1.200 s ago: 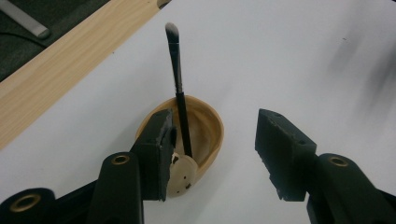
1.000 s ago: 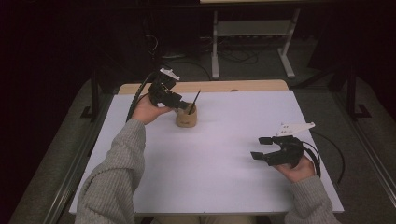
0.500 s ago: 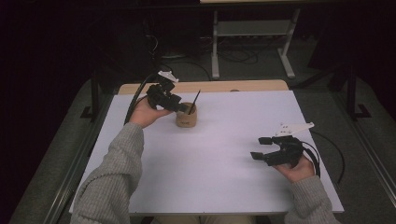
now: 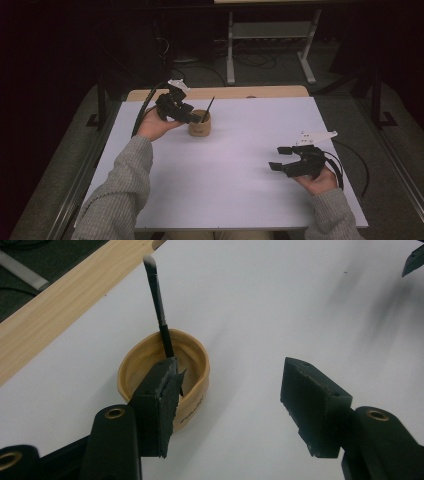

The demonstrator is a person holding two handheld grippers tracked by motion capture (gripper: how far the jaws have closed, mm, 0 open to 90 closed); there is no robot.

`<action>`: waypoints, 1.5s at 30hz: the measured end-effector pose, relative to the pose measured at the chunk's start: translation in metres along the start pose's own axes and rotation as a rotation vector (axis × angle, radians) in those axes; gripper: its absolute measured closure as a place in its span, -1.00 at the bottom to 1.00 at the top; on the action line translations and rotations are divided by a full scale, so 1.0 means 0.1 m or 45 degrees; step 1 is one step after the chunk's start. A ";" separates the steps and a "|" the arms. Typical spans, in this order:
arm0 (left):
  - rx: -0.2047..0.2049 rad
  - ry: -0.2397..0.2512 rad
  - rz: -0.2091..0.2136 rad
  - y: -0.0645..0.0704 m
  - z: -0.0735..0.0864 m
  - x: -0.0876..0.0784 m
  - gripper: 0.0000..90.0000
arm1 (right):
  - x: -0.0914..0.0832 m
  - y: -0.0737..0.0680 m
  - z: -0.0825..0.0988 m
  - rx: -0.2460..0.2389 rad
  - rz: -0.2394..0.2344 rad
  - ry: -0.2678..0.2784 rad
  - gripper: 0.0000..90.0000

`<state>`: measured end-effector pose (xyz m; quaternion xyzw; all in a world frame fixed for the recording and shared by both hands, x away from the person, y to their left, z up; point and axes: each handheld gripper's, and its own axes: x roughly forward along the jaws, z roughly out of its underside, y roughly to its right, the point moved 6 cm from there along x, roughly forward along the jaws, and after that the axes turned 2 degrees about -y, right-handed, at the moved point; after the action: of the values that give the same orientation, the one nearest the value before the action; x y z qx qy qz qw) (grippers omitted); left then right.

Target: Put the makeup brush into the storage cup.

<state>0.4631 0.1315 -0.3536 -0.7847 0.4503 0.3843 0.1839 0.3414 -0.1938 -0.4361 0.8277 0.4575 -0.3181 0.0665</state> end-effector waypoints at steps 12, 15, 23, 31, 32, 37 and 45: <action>0.021 -0.013 -0.001 0.11 0.08 0.00 -0.22 | 0.01 0.00 0.00 -0.001 0.002 -0.001 -0.41; 0.014 0.012 0.002 0.14 0.08 0.00 -0.23 | 0.01 0.01 0.00 -0.001 0.003 -0.003 -0.41; 0.023 0.003 0.007 0.21 0.14 -0.01 -0.27 | 0.01 0.01 0.01 0.005 0.004 -0.006 -0.42; 0.024 0.006 0.013 0.27 0.21 0.02 -0.32 | 0.02 0.01 0.01 0.000 0.005 -0.011 -0.42; 0.031 -0.002 0.009 0.27 0.23 0.01 -0.32 | 0.02 0.02 0.01 -0.001 0.007 -0.008 -0.42; 0.023 -0.002 0.007 0.29 0.29 0.00 -0.35 | 0.03 0.02 0.01 0.006 0.008 -0.013 -0.42; 0.015 -0.001 0.010 0.33 0.39 0.02 -0.40 | 0.04 0.02 0.01 0.002 0.013 -0.015 -0.43</action>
<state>0.4185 0.1375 -0.3775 -0.7816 0.4557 0.3827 0.1870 0.3442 -0.1931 -0.4395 0.8280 0.4527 -0.3232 0.0702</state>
